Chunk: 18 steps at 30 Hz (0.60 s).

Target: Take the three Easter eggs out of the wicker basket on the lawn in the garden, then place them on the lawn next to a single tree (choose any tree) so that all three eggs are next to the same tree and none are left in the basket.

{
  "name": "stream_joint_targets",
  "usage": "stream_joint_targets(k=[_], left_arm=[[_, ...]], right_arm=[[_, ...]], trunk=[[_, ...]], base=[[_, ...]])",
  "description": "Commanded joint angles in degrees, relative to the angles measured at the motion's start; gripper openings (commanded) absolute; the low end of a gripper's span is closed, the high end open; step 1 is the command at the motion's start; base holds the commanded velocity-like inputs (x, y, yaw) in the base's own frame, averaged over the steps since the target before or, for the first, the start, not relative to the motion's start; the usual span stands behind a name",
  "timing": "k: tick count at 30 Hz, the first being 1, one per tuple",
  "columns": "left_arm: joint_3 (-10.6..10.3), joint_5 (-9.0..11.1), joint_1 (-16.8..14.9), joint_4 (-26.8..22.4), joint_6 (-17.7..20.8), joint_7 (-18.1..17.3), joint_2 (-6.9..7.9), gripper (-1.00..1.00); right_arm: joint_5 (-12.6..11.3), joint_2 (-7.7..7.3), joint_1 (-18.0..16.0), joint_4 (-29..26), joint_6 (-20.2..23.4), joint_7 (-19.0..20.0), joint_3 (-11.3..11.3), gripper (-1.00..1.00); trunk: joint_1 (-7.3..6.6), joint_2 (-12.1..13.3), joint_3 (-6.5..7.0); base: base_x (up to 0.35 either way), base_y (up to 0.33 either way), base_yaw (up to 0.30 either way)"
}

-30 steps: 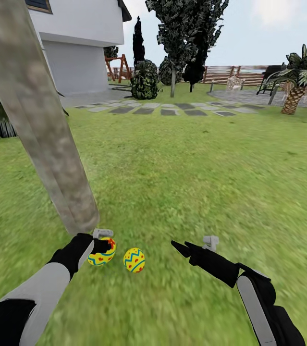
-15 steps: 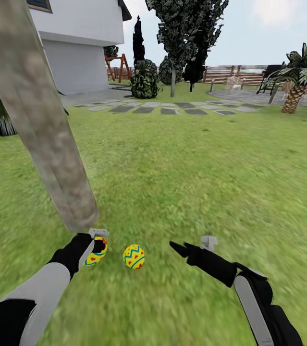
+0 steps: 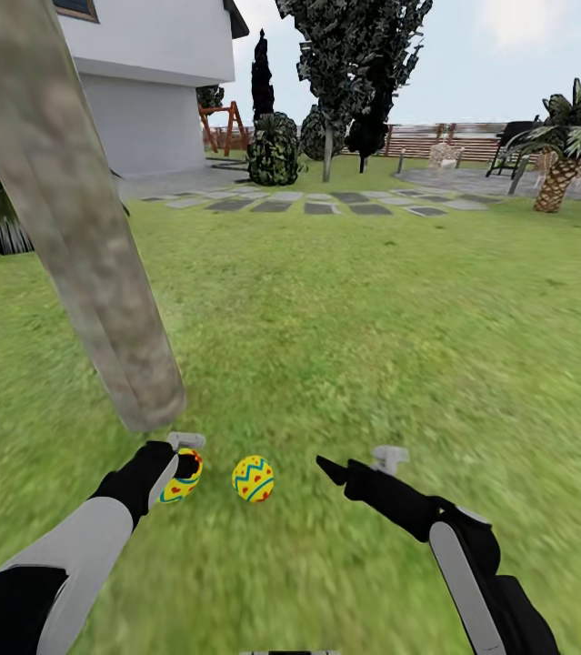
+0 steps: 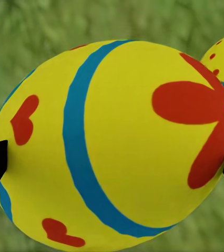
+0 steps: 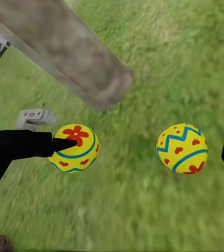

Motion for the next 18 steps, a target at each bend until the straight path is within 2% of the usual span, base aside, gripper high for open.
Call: stream_joint_targets(k=[1,3,5,7,11,15,18], left_arm=[[-0.31,-0.09,-0.01,-0.10,0.32,0.04,0.05,-1.00],[-0.31,-0.05,-0.01,-0.10,0.32,0.03,0.05,-1.00],[-0.31,-0.03,-0.01,-0.10,0.32,-0.01,0.06,-1.00],[-0.31,-0.02,-0.01,-0.10,0.32,-0.24,0.03,-1.00],[-0.31,-0.09,-0.01,-0.10,0.38,-1.05,0.00,-1.00],[-0.26,-0.17,-0.01,-0.03,0.39,-6.42,0.11,-1.00],[-0.19,0.03,0.04,-0.09,0.30,-8.53,0.14,-1.00]], right_arm=[[-0.07,-0.04,-0.02,-0.04,0.25,2.29,-0.09,1.00],[-0.08,-0.15,-0.02,-0.04,0.35,6.53,-0.25,1.00],[-0.08,-0.14,-0.02,-0.04,0.64,8.17,-0.31,1.00],[-0.08,-0.17,-0.02,-0.03,0.83,8.71,-0.38,1.00],[-0.08,-0.36,-0.02,0.00,1.05,8.93,-0.53,1.00],[-0.14,-0.41,-0.02,0.04,1.11,8.97,-0.58,1.00],[-0.25,-0.44,-0.02,0.04,1.12,8.97,-0.58,1.00]], trunk=[[0.21,-0.44,-0.23],[0.65,-1.24,-0.59],[1.09,-2.04,-0.95],[1.53,-2.84,-1.31],[1.64,-2.91,-2.19],[1.74,-2.96,-3.08],[1.82,-3.00,-3.74]], base=[[0.000,0.000,0.000],[0.000,0.000,0.000],[0.000,0.000,0.000],[0.000,0.000,0.000],[0.000,0.000,0.000],[0.000,0.000,0.000],[0.000,0.000,0.000]])
